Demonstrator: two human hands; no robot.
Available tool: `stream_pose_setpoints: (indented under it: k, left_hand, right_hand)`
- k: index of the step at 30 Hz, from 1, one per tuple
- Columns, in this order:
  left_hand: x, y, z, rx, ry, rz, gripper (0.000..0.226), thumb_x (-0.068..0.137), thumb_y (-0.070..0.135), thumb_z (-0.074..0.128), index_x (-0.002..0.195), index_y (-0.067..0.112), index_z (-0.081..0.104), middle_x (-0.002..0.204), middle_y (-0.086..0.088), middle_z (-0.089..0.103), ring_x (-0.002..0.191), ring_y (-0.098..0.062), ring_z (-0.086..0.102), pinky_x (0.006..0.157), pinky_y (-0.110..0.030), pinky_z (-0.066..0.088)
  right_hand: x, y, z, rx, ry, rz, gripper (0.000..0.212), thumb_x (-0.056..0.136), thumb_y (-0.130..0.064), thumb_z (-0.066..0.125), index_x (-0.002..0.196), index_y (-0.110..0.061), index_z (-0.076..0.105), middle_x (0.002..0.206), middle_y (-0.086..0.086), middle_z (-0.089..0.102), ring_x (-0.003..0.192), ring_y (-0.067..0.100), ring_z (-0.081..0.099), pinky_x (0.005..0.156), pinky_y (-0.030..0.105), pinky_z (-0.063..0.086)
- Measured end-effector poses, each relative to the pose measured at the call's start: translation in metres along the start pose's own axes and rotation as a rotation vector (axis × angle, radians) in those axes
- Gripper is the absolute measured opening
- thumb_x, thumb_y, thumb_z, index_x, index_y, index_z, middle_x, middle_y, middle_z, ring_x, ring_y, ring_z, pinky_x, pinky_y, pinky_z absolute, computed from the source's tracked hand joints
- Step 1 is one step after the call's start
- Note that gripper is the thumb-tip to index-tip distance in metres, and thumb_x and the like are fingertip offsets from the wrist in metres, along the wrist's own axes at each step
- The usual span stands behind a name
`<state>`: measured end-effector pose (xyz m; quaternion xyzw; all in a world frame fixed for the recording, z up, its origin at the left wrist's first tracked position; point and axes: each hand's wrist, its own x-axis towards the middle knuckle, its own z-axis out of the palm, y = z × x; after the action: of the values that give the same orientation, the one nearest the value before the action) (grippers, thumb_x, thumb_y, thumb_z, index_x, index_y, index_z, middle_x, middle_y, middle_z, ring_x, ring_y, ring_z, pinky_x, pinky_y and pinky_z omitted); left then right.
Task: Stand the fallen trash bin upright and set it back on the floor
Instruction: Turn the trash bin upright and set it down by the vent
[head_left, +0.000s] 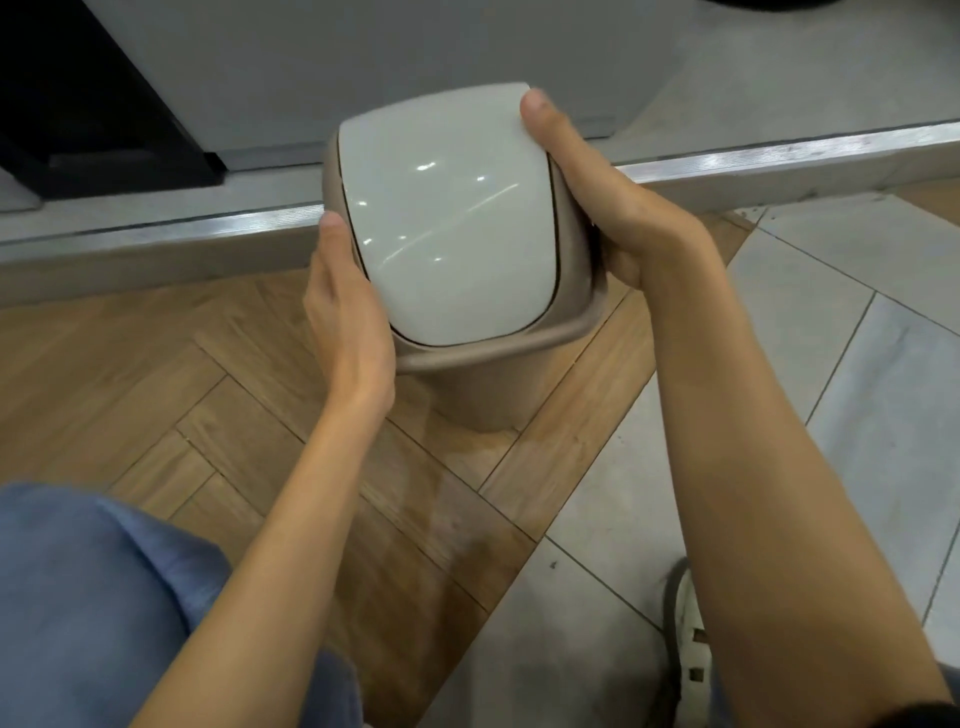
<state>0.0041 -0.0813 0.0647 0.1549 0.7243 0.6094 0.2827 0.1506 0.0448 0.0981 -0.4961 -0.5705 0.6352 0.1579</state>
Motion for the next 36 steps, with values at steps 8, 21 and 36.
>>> stream_pose_setpoints:
  k: [8, 21, 36]
  left_hand:
    - [0.013, -0.001, 0.004, 0.030, 0.070, 0.075, 0.037, 0.097, 0.050, 0.040, 0.076, 0.030, 0.063, 0.070, 0.021, 0.066, 0.068, 0.006, 0.058, 0.067, -0.015, 0.043]
    - [0.051, 0.011, 0.011, 0.111, 0.069, 0.112, 0.031, 0.098, 0.054, 0.036, 0.088, 0.042, 0.062, 0.087, 0.024, 0.063, 0.084, 0.010, 0.056, 0.067, -0.011, 0.040]
    - [0.096, 0.011, 0.033, 0.188, 0.073, 0.178, 0.044, 0.097, 0.056, 0.034, 0.063, 0.031, 0.050, 0.071, 0.012, 0.057, 0.075, -0.009, 0.055, 0.073, -0.028, 0.042]
  right_hand:
    - [0.012, 0.000, 0.009, 0.029, 0.057, -0.142, 0.058, 0.094, -0.069, 0.043, 0.126, -0.027, 0.067, 0.114, -0.007, 0.079, 0.102, 0.010, 0.075, 0.102, 0.038, 0.055]
    - [0.063, 0.006, 0.029, 0.133, 0.196, -0.254, 0.091, 0.066, -0.087, 0.052, 0.134, -0.026, 0.060, 0.127, -0.007, 0.071, 0.115, 0.016, 0.068, 0.103, 0.044, 0.051]
    - [0.095, -0.010, 0.025, 0.085, 0.344, -0.262, 0.055, 0.095, -0.063, 0.043, 0.125, -0.024, 0.067, 0.120, -0.005, 0.070, 0.118, 0.021, 0.060, 0.110, 0.046, 0.044]
